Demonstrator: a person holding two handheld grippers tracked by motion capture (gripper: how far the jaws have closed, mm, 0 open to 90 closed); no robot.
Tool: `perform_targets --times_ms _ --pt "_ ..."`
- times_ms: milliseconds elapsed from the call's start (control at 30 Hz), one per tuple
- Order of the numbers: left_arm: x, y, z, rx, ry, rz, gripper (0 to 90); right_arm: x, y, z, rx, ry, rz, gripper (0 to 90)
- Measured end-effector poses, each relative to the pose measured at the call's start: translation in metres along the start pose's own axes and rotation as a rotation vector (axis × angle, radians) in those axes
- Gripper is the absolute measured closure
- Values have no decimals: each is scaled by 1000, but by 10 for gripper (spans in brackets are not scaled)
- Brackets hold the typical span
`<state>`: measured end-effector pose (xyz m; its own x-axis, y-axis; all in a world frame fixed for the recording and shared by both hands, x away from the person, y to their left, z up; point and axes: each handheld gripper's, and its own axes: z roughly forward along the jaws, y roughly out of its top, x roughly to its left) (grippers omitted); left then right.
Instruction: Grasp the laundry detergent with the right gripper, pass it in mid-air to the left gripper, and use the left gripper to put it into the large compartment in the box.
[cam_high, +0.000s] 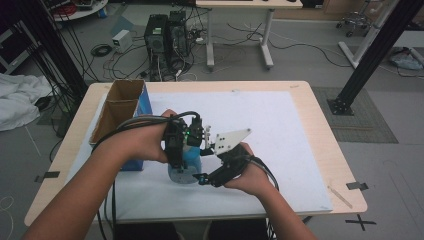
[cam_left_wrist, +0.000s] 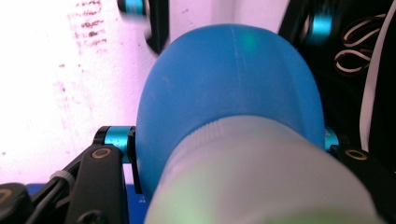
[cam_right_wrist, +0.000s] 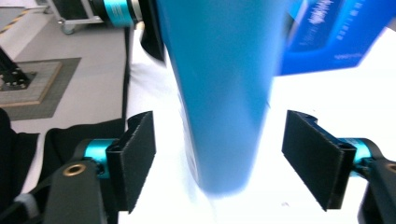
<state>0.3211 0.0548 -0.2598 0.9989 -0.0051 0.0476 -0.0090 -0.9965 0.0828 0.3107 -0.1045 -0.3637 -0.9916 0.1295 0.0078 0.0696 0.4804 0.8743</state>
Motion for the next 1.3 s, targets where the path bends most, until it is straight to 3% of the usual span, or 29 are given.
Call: perform_targets --times_ms 67,200,267,433,467,567,600,667,767,833,1000,1300 --pt "1 -1 -2 2 0 -6 412 -1 -1 -4 4 -13 10 228" --pt "5 -5 -11 6 -3 -37 410 -9 -6 -18 64 -44 40 227" --pt "7 -8 -19 12 -1 -64 409 -12 -6 -27 133 -64 39 228" --pt "13 -12 -31 19 -4 -99 408 -17 -2 -38 209 -77 45 228" --pt "15 -14 -34 17 -7 -110 407 -19 3 -45 253 -98 49 227" --pt "15 -14 -34 17 -7 -110 406 -20 4 -47 263 -104 49 227" --pt "19 -18 -42 10 -1 -131 406 -20 4 -47 263 -104 49 227" --pt "20 -20 -45 17 2 -142 404 -25 13 -58 316 -144 81 221" --pt "22 -22 -48 15 4 -151 404 -25 15 -60 336 -146 90 220" --pt "24 -25 -53 17 4 -158 403 -27 20 -64 413 -140 90 171" --pt "27 -30 -61 11 4 -187 402 -27 25 -68 463 -139 74 171" --pt "41 -44 -82 13 16 -297 401 -31 39 -76 595 -133 71 166"
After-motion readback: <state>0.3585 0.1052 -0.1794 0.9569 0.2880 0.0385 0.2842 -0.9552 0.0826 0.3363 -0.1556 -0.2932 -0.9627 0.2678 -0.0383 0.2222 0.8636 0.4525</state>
